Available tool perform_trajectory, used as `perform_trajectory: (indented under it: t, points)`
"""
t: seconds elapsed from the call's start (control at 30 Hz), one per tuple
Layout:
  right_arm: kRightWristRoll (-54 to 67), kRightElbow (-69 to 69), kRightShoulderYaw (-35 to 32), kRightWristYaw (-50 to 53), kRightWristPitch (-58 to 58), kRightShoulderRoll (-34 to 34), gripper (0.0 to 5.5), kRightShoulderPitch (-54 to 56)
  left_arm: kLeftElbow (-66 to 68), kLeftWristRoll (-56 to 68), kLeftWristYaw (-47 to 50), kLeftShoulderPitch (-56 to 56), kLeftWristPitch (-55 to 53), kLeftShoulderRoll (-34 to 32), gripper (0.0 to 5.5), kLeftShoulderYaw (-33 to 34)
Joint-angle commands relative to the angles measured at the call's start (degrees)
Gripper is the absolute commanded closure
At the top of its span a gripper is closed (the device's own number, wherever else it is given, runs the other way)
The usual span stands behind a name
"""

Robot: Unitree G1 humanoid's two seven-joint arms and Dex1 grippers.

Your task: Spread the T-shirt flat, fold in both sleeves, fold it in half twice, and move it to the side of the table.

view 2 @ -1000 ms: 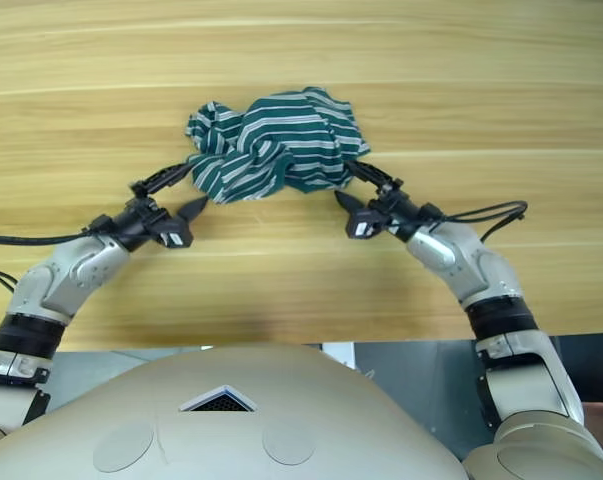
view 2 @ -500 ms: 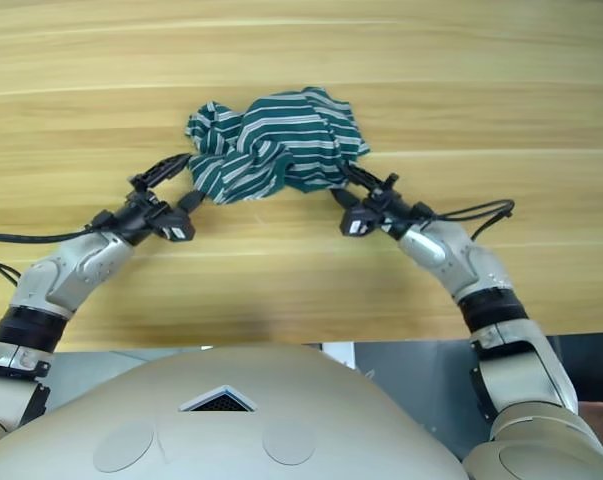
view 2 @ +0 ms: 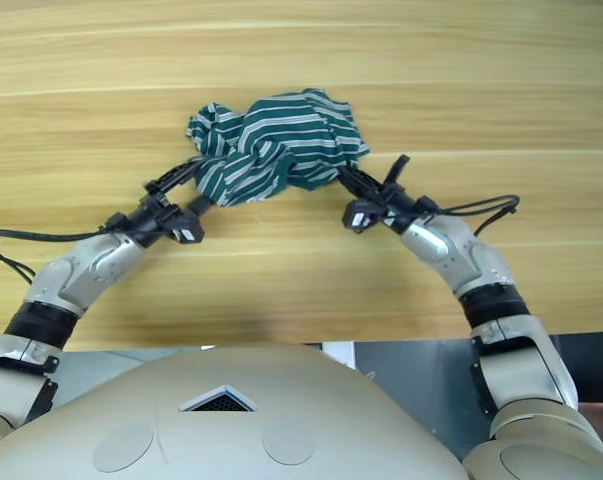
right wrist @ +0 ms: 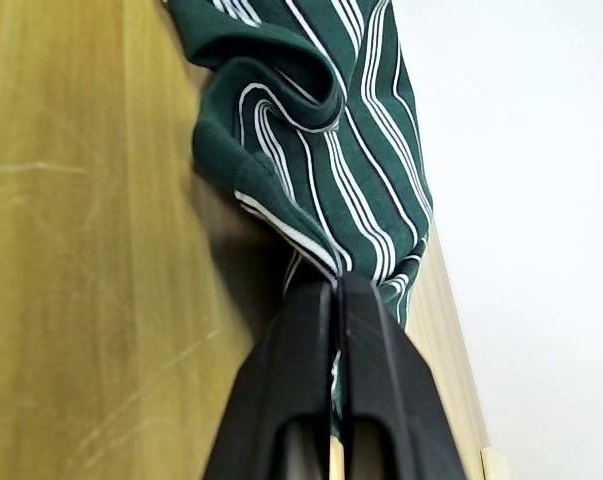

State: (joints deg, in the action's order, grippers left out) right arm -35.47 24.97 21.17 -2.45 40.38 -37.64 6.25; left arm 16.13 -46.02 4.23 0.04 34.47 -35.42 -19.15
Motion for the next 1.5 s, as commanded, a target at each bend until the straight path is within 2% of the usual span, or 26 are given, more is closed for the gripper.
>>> perform_trajectory:
  t: [0.03, 0.47, 0.57, 0.7, 0.83, 0.97, 1.1, 1.2, 1.3, 1.37, 1.5]
  points:
    - [-2.61, 3.07, 1.81, -1.67, -1.97, -0.81, 5.5, -2.05, 0.93, -1.57, 2.39, -1.06, -0.3, -0.46, 2.89, -0.23]
    - [-3.14, 6.81, 2.8, -0.04, -1.02, -0.17, 5.5, -0.36, -0.46, -0.71, 9.8, 0.22, 6.67, 0.83, 4.8, -0.62]
    - [-3.28, 7.62, 3.26, 0.39, -0.85, -0.01, 5.5, -0.06, 0.6, -1.06, 10.53, 0.03, 6.9, 1.03, 5.39, -0.6]
    - [-1.74, 7.26, 2.53, 1.18, 0.22, -0.35, 5.5, 0.16, 0.1, 2.32, 11.13, 1.15, 7.65, 0.96, 5.47, 1.21]
    - [13.51, 0.73, -2.76, -2.53, 7.72, -3.06, 5.5, -4.41, -2.31, 15.44, 8.27, 4.97, 10.95, -0.46, 5.47, 6.31]
    - [34.01, -7.55, -6.38, -8.96, 15.93, -8.82, 5.5, -13.39, -7.1, 29.51, 2.88, 9.79, 15.63, -3.12, 5.47, 9.66]
    - [56.71, -18.74, -8.95, -15.26, 21.88, -15.08, 5.5, -23.23, -13.86, 42.24, -3.51, 16.72, 18.52, -5.31, 5.47, 9.95]
    - [70.69, -24.63, -10.98, -21.47, 21.81, -16.14, 5.5, -25.42, -18.74, 52.41, -8.69, 19.4, 19.11, -6.9, 5.47, 9.79]
    - [72.62, -22.78, -12.31, -24.22, 14.74, -11.15, 5.5, -14.68, -15.04, 59.18, -13.86, 10.52, 16.13, -4.62, 5.47, 10.65]
    - [69.09, -16.62, -12.71, -21.72, 7.41, -4.14, 5.5, -1.59, -5.79, 60.27, -15.83, -1.84, 12.28, 0.52, 5.47, 11.15]
    - [43.2, 16.93, -9.72, -3.05, -2.81, 9.79, 5.5, 33.9, 25.51, 56.51, -16.78, -35.2, 0.75, 10.94, 5.47, 11.95]
